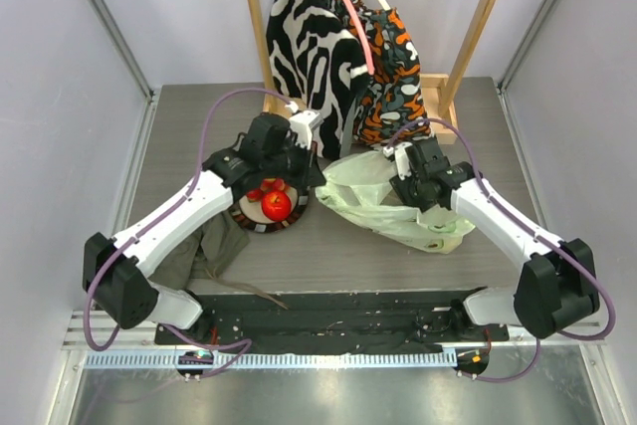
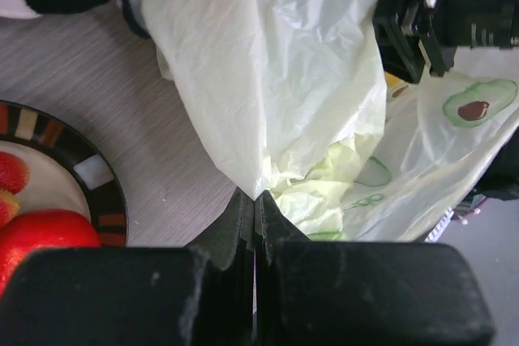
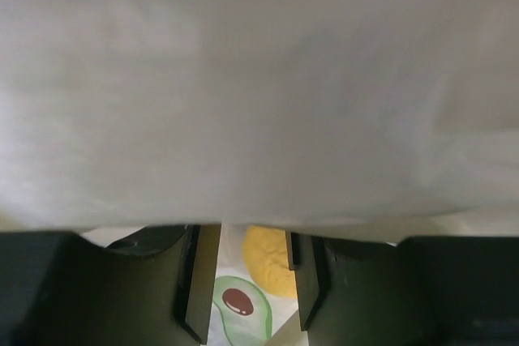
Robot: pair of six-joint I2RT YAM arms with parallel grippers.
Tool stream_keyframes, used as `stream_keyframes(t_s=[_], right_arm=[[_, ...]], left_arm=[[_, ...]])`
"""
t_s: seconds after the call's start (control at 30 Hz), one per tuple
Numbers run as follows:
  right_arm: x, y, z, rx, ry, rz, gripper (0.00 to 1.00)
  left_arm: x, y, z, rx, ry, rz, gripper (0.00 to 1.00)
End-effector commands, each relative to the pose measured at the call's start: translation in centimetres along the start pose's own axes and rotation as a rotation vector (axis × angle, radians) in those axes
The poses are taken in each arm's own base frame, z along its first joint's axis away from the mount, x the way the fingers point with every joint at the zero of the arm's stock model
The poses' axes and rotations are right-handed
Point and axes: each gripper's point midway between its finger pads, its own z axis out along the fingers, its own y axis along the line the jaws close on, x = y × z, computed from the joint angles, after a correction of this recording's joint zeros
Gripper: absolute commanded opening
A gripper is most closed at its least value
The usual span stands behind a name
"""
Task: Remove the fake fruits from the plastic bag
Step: Adjust the plastic bag at the center of the board, then take out the fake fruit from the plastic bag.
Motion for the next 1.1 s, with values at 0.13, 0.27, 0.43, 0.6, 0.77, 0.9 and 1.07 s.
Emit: stream_keyframes(t_s=[0.13,0.27,0.43,0.6,0.77,0.9,1.07], right_arm=[[-8.8,0.2,0.2,-0.06,-0.191,-0.026,0.43],[-11.1,0.6,1.7,-0.073,-0.226,-0.004,0.47],[-12.3,1.0,3.4,-0.083,-0.231,0.017,0.57],[-14.4,0.7,4.6,-0.061,-0.283,0.059,0.66],[-15.0,1.2,7.0,-0.057,-0.25,0.072,0.69],[-15.8,1.5,8.4,-0.064,-0.232,0.098,0.75],[-16.0,2.1,10.3,-0.066,-0.191,0.107,0.8]], left_arm=[[1.7,0.1,2.4,0.05,0.069,0.034,0.0],[1.8,0.3,2.5,0.045,0.059,0.038,0.0],[1.1,1.0,2.8,0.014,0.026,0.054,0.03],[0.0,0.8,3.5,0.022,-0.005,0.048,0.21],[0.0,0.8,4.0,0.027,0.001,0.044,0.25],[0.3,0.7,4.2,0.036,0.007,0.043,0.26],[0.4,0.7,4.1,0.039,0.008,0.043,0.25]])
